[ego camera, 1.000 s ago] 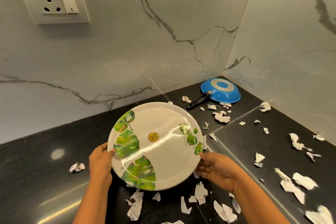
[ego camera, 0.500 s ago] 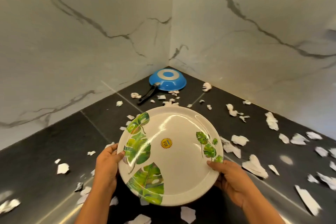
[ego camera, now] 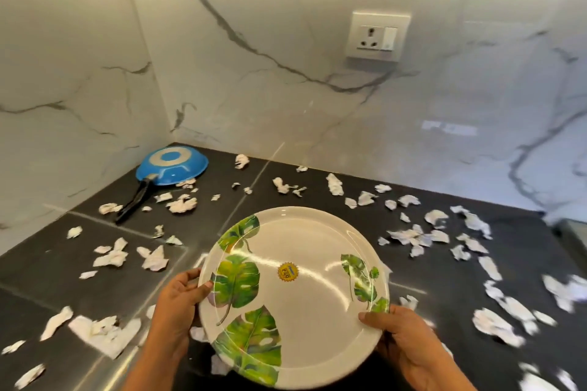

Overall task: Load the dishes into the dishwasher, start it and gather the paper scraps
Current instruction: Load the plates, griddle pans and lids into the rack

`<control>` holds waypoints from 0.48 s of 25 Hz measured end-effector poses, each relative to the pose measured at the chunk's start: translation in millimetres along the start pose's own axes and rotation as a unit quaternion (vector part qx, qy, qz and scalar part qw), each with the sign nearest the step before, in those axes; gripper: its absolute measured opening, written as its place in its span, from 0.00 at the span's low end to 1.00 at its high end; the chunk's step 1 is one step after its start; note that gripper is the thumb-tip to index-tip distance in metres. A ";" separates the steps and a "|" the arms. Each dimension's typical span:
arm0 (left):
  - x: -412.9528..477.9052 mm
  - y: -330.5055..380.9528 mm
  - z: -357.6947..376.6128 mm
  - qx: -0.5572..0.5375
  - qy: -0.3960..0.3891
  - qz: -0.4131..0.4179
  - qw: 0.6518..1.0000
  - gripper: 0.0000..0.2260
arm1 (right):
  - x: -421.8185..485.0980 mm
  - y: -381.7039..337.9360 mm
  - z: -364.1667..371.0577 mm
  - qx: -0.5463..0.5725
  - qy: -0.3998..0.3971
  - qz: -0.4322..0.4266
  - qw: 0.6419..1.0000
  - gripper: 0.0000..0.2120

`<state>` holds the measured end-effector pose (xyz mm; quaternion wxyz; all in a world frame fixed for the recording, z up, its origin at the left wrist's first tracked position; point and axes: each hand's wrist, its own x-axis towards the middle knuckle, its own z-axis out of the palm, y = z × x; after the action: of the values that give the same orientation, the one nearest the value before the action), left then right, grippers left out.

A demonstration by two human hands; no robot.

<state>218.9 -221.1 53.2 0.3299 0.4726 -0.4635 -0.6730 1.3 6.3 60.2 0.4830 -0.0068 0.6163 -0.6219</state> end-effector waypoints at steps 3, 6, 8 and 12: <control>-20.7 -6.9 38.1 0.013 -0.056 -0.006 0.998 0.08 | -38.3 10.0 -43.0 0.032 0.037 -0.015 0.999 0.12; -51.6 -11.6 78.0 0.039 -0.123 -0.017 0.991 0.09 | -82.6 20.5 -88.0 0.069 0.081 -0.033 0.994 0.12; -74.1 -16.2 104.1 0.057 -0.169 -0.013 0.984 0.08 | -114.6 30.0 -114.5 0.095 0.117 -0.049 0.987 0.11; -127.8 -32.2 154.1 0.084 -0.255 -0.007 0.963 0.08 | -182.9 53.0 -165.3 0.140 0.184 -0.084 0.969 0.10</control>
<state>116.5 -48.9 84.3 0.1550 0.3142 -0.5842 -0.7321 30.4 255.4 86.9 0.3036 0.1232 0.5985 -0.7311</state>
